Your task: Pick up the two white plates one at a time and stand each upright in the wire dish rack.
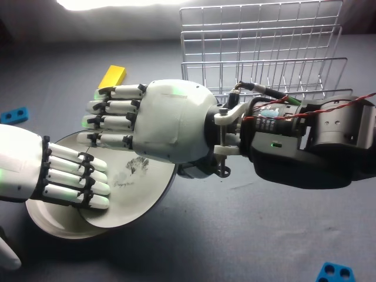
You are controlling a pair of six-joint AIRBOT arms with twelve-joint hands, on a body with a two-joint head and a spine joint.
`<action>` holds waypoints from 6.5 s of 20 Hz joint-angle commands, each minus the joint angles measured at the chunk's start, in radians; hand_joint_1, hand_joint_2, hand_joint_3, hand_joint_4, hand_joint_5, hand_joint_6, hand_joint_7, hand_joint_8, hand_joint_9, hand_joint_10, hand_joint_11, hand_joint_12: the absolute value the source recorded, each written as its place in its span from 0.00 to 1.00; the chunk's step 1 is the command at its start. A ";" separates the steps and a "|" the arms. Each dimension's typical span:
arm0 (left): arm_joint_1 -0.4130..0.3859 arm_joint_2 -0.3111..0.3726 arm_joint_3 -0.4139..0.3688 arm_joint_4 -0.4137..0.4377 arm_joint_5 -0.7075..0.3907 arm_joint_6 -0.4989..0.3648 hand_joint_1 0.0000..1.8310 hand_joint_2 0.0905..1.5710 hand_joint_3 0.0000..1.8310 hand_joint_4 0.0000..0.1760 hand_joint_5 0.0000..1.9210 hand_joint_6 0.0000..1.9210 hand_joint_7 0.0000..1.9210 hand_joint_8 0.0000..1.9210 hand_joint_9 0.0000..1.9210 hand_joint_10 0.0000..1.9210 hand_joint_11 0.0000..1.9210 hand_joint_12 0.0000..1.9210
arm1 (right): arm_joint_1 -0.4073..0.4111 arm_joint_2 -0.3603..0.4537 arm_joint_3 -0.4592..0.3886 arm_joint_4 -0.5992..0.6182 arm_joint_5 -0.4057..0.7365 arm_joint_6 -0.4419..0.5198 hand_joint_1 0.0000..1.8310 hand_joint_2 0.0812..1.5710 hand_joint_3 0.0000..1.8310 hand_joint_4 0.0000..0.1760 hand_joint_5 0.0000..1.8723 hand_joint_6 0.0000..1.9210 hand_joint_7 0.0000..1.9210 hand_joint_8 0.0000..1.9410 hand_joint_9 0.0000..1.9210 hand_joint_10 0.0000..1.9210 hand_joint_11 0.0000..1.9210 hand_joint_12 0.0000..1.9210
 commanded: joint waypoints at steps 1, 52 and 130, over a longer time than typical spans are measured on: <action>0.007 -0.024 -0.006 0.005 -0.019 0.003 0.00 0.66 0.00 0.00 0.01 0.00 0.00 0.00 0.00 0.00 0.00 0.00 | 0.006 -0.007 0.000 0.028 0.111 0.002 0.64 0.56 0.00 0.00 0.02 0.00 0.00 0.00 0.00 0.00 0.00 0.09; -0.470 0.241 -0.073 0.062 -0.018 -0.378 0.00 0.65 0.00 0.00 0.03 0.00 0.01 0.00 0.00 0.00 0.00 0.00 | 0.132 0.128 -0.169 0.035 0.110 0.088 0.75 0.70 0.00 0.00 0.48 0.58 0.50 0.48 0.46 0.63 0.36 0.65; -0.078 0.109 0.010 -0.001 0.132 -0.198 0.00 0.65 0.00 0.00 0.02 0.00 0.01 0.00 0.00 0.00 0.00 0.00 | 0.252 0.391 0.185 0.260 -0.081 1.354 0.75 0.66 0.00 0.00 0.56 0.45 0.59 0.33 0.53 0.55 0.41 0.62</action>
